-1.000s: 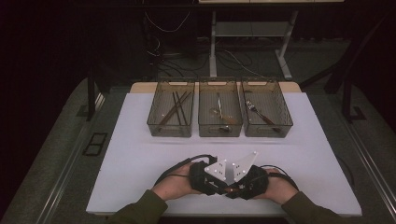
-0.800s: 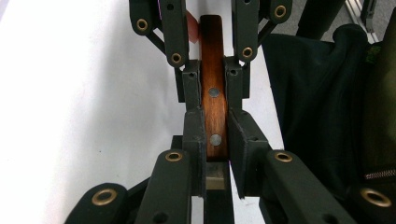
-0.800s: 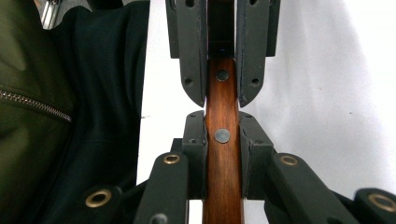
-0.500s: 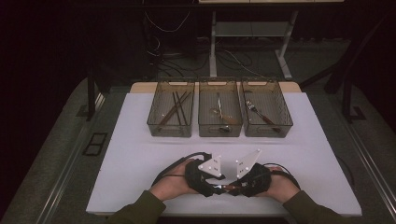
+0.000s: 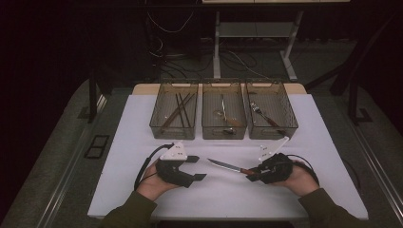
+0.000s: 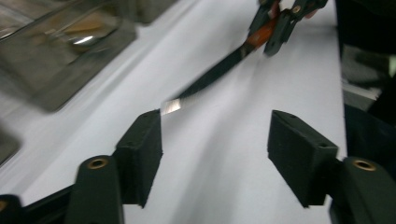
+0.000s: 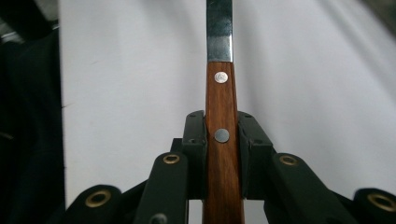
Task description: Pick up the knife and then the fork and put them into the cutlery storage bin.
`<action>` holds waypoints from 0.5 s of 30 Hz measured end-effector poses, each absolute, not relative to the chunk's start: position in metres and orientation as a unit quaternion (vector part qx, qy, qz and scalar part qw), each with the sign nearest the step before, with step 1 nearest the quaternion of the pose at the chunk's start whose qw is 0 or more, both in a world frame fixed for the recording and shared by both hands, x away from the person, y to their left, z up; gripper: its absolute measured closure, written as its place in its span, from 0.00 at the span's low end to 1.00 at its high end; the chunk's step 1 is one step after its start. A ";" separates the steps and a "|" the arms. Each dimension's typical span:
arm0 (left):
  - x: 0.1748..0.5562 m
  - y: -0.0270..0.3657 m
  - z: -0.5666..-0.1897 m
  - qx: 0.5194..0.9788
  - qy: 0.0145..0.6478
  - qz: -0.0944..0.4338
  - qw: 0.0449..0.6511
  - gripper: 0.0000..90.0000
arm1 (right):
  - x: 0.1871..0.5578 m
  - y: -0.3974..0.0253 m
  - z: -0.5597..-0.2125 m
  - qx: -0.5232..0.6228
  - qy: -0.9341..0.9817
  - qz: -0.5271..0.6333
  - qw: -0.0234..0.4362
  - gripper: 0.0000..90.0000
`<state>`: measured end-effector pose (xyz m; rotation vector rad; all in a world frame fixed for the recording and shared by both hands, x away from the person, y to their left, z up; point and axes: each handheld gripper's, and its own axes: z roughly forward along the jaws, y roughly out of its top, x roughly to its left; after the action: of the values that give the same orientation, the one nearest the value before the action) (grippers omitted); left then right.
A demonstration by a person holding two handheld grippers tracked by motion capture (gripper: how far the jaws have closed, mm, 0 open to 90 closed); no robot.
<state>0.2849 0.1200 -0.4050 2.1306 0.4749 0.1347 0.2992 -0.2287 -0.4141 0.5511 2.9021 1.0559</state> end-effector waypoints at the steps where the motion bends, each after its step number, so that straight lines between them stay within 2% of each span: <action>1: 0.284 0.123 -0.407 0.863 0.201 0.058 0.460 0.36 | 0.301 -0.232 -0.412 0.181 0.924 0.338 0.007 0.84; 9: 0.279 0.143 -0.417 0.853 0.241 0.084 0.454 0.20 | 0.312 -0.256 -0.393 0.238 0.900 0.363 0.025 0.84; 15: 0.275 0.155 -0.426 0.850 0.262 0.091 0.448 0.14 | 0.324 -0.271 -0.377 0.258 0.888 0.378 0.042 0.84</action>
<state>0.2755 0.1545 -0.4258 2.1036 0.6494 0.2242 0.3238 -0.2713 -0.3771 0.7885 2.7181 1.1556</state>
